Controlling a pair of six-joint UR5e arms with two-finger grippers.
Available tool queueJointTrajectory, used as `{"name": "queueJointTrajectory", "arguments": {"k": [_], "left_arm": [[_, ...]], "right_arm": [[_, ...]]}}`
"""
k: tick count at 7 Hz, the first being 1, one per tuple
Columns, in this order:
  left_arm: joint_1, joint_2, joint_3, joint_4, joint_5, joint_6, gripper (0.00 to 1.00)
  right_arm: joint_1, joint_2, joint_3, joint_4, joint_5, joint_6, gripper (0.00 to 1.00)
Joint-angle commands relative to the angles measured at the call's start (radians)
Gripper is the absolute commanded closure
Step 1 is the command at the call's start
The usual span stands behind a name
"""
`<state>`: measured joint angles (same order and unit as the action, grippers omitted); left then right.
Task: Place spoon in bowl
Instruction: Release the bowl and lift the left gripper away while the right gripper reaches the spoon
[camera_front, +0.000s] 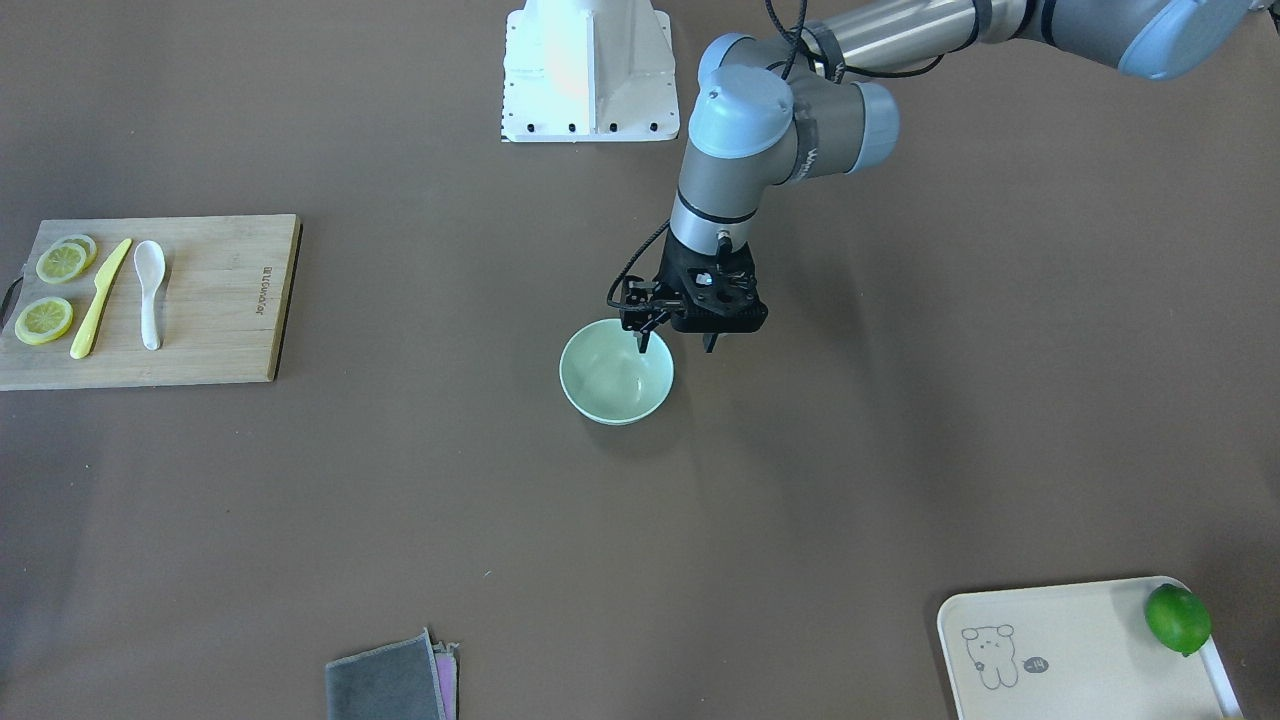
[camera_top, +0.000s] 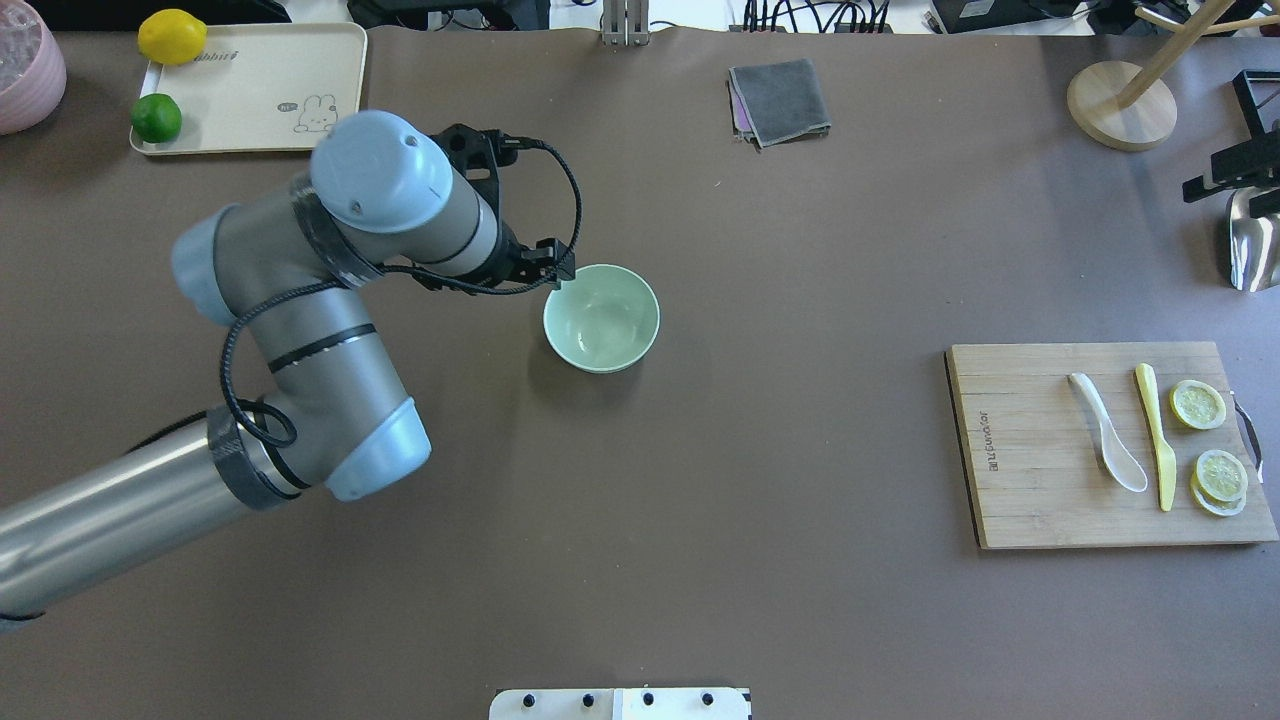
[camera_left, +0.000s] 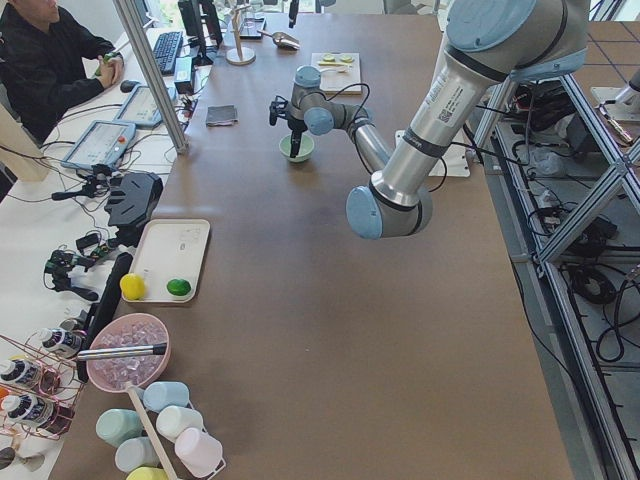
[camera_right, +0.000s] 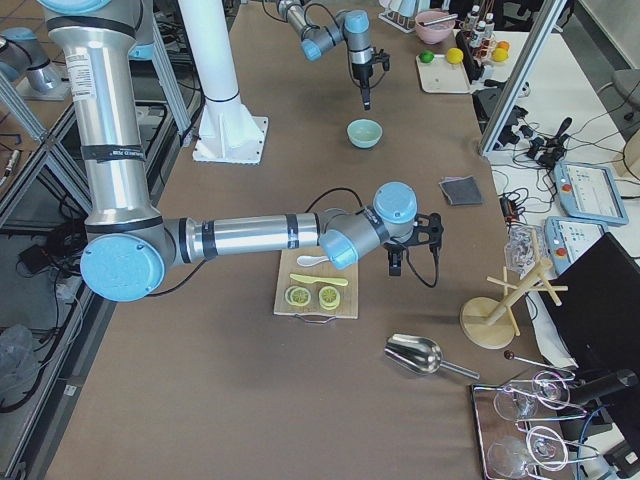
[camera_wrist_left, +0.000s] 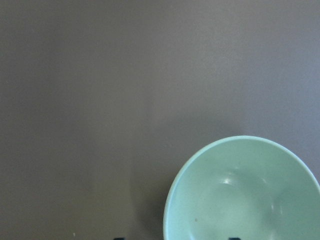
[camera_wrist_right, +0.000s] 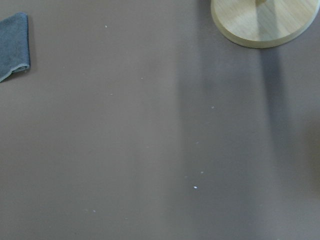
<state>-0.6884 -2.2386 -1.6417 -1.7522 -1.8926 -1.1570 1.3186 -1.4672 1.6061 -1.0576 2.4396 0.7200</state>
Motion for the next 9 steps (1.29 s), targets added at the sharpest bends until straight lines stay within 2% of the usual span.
{"name": "queueJointTrajectory", "arguments": {"k": [1,2,4,6,7,8,9], "left_arm": [[-0.181,0.052,-0.024,0.01,-0.114,0.187,0.02],[-0.228,0.063,-0.024,0.01,-0.114,0.248,0.02],[-0.252,0.074,-0.026,0.007,-0.114,0.263,0.02],[-0.252,0.077,-0.035,0.002,-0.115,0.263,0.02],[-0.252,0.077,-0.036,0.0,-0.115,0.263,0.02],[-0.252,0.077,-0.035,-0.015,-0.115,0.261,0.02],[-0.252,0.077,-0.035,-0.015,-0.115,0.261,0.02]], "right_arm": [[-0.209,-0.039,0.113,0.001,-0.173,0.18,0.0],[-0.278,-0.094,0.13,0.03,-0.232,0.182,0.0],[-0.372,-0.2,0.13,0.109,-0.257,0.176,0.0],[-0.447,-0.212,0.123,0.108,-0.325,0.168,0.0],[-0.45,-0.211,0.123,0.108,-0.324,0.165,0.05],[-0.45,-0.214,0.123,0.108,-0.32,0.167,0.2],[-0.449,-0.214,0.126,0.108,-0.317,0.165,0.3]]}}
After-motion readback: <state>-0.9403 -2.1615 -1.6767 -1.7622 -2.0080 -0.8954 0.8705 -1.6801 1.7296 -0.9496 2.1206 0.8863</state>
